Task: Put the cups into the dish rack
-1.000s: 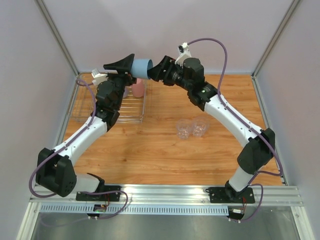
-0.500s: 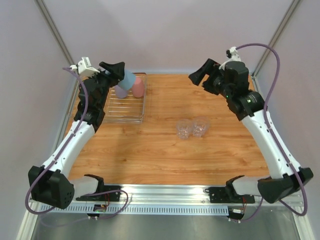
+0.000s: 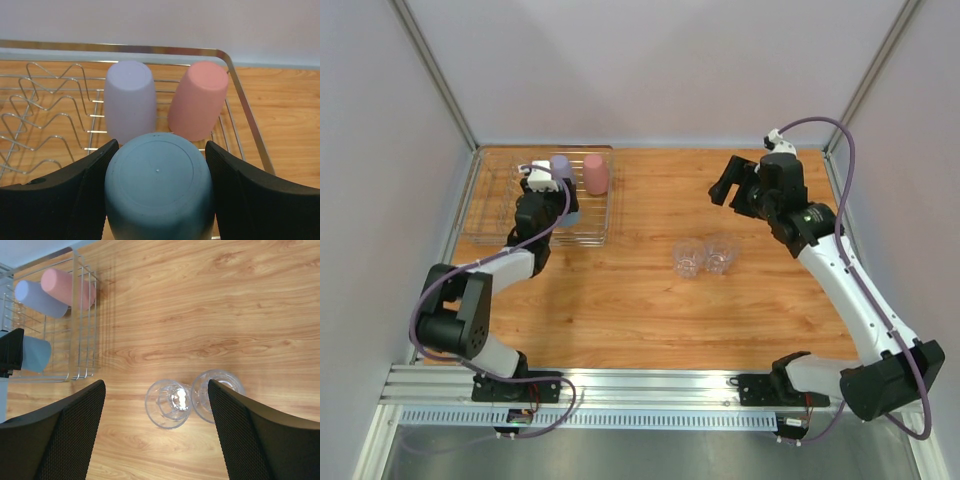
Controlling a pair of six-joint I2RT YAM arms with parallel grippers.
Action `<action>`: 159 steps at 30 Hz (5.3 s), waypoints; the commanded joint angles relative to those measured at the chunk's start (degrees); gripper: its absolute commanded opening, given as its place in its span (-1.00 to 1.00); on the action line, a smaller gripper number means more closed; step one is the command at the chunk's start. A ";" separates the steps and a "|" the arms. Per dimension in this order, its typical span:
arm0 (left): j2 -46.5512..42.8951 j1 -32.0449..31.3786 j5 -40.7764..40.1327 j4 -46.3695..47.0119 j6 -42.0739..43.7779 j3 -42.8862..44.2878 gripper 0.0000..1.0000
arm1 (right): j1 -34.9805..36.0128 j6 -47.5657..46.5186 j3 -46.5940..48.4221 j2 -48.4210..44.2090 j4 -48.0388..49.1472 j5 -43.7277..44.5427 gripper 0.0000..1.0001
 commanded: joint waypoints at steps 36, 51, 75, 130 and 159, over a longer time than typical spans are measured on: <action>24.96 1.99 -10.73 40.75 3.74 2.97 0.27 | -4.76 -5.39 -0.43 3.37 2.75 -0.14 0.74; 13.22 1.99 -8.80 38.47 4.97 -0.19 1.00 | -4.76 -5.65 1.41 6.10 -6.74 1.88 0.75; -33.39 1.99 8.77 -53.99 -7.33 16.15 1.00 | -4.76 -4.07 -12.30 16.46 2.21 5.84 0.17; -10.46 -15.06 5.10 -35.89 -95.67 36.89 1.00 | 4.91 7.45 8.44 9.44 48.71 -19.83 -0.99; -3.08 -19.63 5.09 -26.31 -99.18 40.41 0.45 | 7.99 2.35 8.36 11.64 45.64 -18.77 -0.99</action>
